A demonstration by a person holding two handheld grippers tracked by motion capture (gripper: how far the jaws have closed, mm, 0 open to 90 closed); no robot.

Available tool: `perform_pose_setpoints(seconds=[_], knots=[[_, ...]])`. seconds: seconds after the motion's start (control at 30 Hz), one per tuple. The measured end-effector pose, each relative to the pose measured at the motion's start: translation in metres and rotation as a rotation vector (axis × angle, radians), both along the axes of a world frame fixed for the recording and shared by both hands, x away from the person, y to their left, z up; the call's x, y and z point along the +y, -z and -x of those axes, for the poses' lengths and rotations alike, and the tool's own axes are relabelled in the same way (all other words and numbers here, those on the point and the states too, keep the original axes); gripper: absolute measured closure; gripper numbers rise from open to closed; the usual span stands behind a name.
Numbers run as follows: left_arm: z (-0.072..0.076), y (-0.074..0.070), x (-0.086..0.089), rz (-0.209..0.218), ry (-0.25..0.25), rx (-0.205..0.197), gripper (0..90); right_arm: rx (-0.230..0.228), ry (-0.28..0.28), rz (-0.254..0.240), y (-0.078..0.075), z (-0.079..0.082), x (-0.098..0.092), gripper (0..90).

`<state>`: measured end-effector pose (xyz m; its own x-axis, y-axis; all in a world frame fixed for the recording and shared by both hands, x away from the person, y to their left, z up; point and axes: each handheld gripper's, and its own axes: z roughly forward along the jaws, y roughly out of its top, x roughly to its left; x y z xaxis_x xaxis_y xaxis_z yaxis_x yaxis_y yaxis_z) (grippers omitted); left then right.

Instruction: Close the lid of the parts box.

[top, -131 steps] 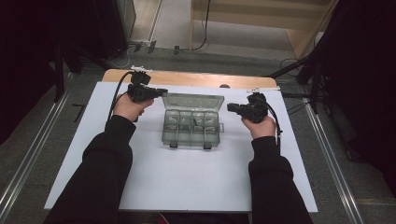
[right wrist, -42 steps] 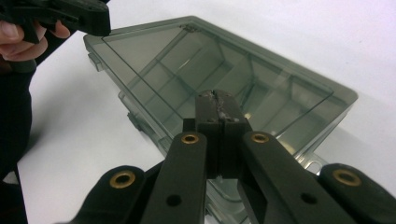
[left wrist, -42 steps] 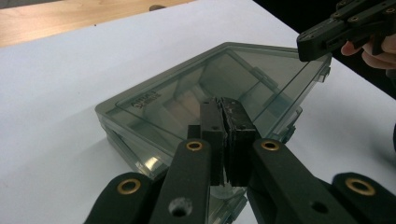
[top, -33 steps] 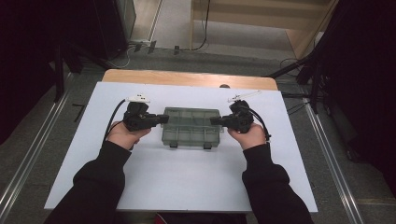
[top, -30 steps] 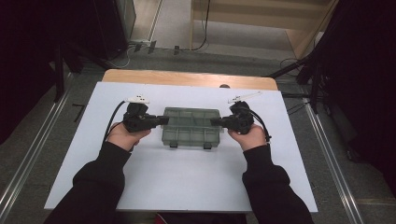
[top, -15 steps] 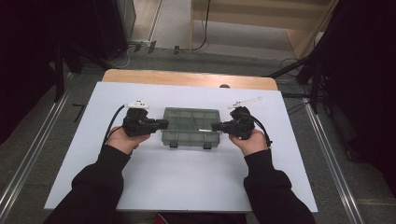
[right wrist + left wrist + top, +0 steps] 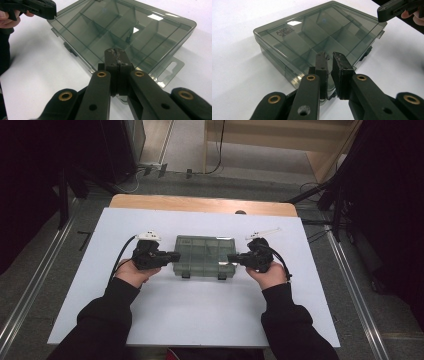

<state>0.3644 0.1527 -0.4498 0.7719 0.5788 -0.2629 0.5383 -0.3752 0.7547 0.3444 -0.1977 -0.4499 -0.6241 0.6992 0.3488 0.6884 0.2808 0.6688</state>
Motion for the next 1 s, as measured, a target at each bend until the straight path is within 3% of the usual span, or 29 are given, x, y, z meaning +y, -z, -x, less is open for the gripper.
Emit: perform_pose_setpoints(seconds=[0.37,1.0], knots=[[0.000,0.011,-0.002,-0.012,0.012,0.023,82.4,-0.008,0.015,0.002,0.006,0.004,-0.001,90.0],[0.001,0.022,-0.008,-0.048,0.051,0.025,80.7,0.045,-0.005,0.049,0.021,0.002,0.004,89.9]])
